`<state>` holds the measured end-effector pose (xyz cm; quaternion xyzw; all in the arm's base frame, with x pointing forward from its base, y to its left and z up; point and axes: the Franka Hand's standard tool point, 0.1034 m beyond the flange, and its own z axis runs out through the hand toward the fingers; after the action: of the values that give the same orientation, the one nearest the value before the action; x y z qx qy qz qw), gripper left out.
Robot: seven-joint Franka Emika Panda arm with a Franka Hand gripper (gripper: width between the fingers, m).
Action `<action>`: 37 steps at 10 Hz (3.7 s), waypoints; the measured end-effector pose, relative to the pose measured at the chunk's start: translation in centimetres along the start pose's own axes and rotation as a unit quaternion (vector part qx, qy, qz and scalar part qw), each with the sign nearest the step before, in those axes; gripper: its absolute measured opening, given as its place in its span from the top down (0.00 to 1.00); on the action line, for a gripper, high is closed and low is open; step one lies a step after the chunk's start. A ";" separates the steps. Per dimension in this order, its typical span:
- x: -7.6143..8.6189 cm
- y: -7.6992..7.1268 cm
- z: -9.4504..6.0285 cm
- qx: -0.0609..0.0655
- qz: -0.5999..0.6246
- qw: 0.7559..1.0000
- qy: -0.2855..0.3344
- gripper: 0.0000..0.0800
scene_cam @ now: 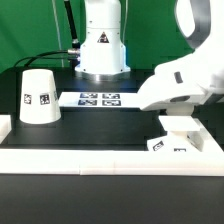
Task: Assemble lamp
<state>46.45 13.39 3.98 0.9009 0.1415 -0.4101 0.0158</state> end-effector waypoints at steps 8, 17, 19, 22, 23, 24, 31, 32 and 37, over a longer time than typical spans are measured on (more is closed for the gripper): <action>-2.1 2.3 -6.5 0.002 -0.025 0.995 0.100 0.28; -3.2 5.9 -12.8 -0.052 -0.065 0.922 0.377 0.28; -3.8 6.8 -13.9 -0.056 -0.052 0.898 0.433 0.28; -3.2 7.7 -14.6 -0.079 -0.053 0.852 0.514 0.28; -3.2 8.3 -15.0 -0.093 -0.053 0.828 0.550 0.28; -3.2 9.0 -14.8 -0.110 -0.054 0.808 0.576 0.28; -2.4 9.4 -16.0 -0.150 -0.092 0.788 0.590 0.28; -1.9 8.7 -16.2 -0.147 -0.094 0.788 0.591 0.28; 0.8 7.7 -17.3 -0.145 -0.104 0.785 0.593 0.28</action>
Offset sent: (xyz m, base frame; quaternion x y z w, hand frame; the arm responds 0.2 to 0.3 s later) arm 0.0198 -0.0164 0.0502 0.0068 -0.0221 -0.0381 0.9990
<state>61.70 8.65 14.18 0.9336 0.2734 0.2309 0.0166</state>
